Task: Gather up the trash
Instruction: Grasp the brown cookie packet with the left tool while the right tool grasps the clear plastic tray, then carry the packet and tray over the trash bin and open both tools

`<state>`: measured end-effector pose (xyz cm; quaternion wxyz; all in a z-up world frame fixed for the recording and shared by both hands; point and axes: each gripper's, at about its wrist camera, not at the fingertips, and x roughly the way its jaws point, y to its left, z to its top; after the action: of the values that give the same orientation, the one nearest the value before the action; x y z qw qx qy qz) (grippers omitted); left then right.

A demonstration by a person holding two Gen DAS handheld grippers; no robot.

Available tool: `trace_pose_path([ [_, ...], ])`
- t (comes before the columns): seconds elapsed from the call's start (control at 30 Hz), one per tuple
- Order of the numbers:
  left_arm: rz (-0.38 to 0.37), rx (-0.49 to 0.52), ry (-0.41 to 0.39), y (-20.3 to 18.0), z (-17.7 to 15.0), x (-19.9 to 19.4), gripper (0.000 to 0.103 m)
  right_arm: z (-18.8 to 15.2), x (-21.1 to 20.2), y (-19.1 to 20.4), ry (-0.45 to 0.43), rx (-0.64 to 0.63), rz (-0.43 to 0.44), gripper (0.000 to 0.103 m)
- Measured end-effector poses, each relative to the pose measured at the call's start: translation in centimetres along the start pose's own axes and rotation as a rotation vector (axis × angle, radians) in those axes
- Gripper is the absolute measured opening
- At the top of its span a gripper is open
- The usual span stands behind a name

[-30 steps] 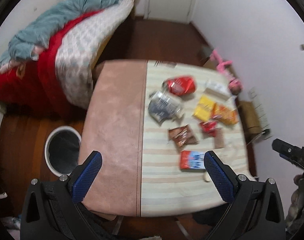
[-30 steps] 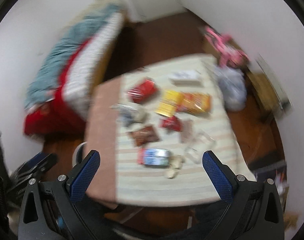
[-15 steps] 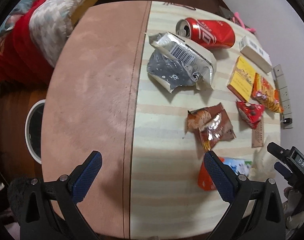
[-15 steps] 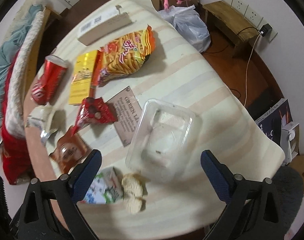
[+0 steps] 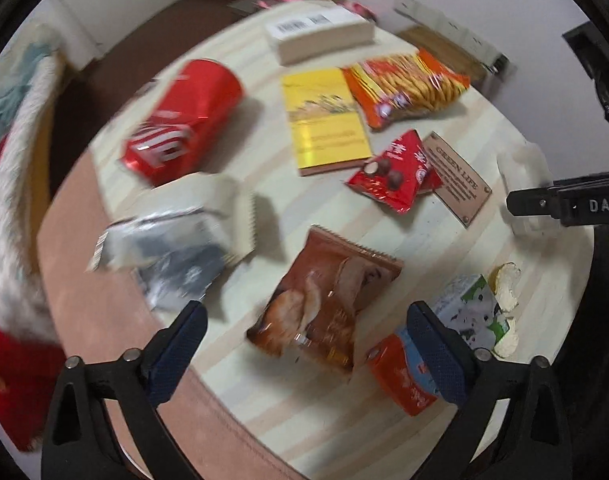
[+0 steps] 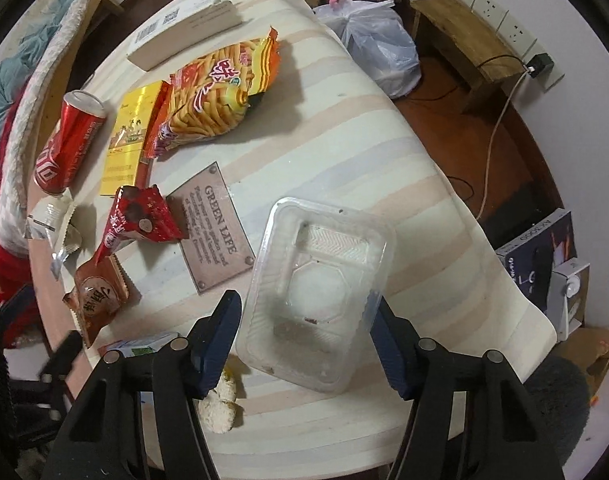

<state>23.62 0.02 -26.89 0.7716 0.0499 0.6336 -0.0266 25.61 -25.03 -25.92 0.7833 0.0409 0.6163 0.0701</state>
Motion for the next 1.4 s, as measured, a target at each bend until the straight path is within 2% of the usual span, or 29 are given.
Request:
trace_pose_path([
  [0.1,-0.045,0.006,0.038,0.3,1.0,1.3,0.095,0.4,0.3,0.0,0.016,-0.005,0.006,0.066],
  [0.17,-0.056,-0.006,0.064,0.5,1.4,1.8,0.079,0.6,0.5,0.2,0.022,-0.009,-0.002,0.066],
  [0.23,-0.055,-0.028,0.092,0.9,1.4,2.5,0.059,0.6,0.7,0.4,0.023,-0.012,-0.013,0.066],
  [0.4,-0.038,-0.087,0.075,1.7,0.5,1.7,0.048,0.4,0.8,1.4,0.022,-0.045,-0.044,0.066],
  [0.57,0.000,-0.218,0.019,3.7,-2.5,-0.4,0.046,-0.1,0.4,1.7,-0.006,-0.071,-0.060,0.062],
  [0.83,0.124,-0.407,-0.107,5.3,-8.9,-7.6,0.045,-2.0,-1.7,3.9,-0.070,-0.132,-0.035,0.060],
  [0.9,0.144,-0.453,-0.139,5.5,-10.4,-9.8,0.046,-2.8,-2.8,4.9,-0.099,-0.162,-0.027,0.060],
  [0.97,0.161,-0.487,-0.168,4.1,-10.4,-10.4,0.046,-3.5,-3.8,5.8,-0.108,-0.189,-0.019,0.060],
  [1.1,0.185,-0.552,-0.243,4.8,-12.2,-14.1,0.045,-5.3,-6.4,8.7,-0.161,-0.265,0.021,0.060],
  [1.27,0.219,-0.626,-0.334,6.3,-13.7,-16.8,0.046,-7.2,-10.3,13.0,-0.229,-0.360,0.084,0.060],
  [1.4,0.221,-0.683,-0.385,8.3,-17.1,-19.5,0.045,-9.9,-13.4,17.6,-0.282,-0.441,0.162,0.060],
])
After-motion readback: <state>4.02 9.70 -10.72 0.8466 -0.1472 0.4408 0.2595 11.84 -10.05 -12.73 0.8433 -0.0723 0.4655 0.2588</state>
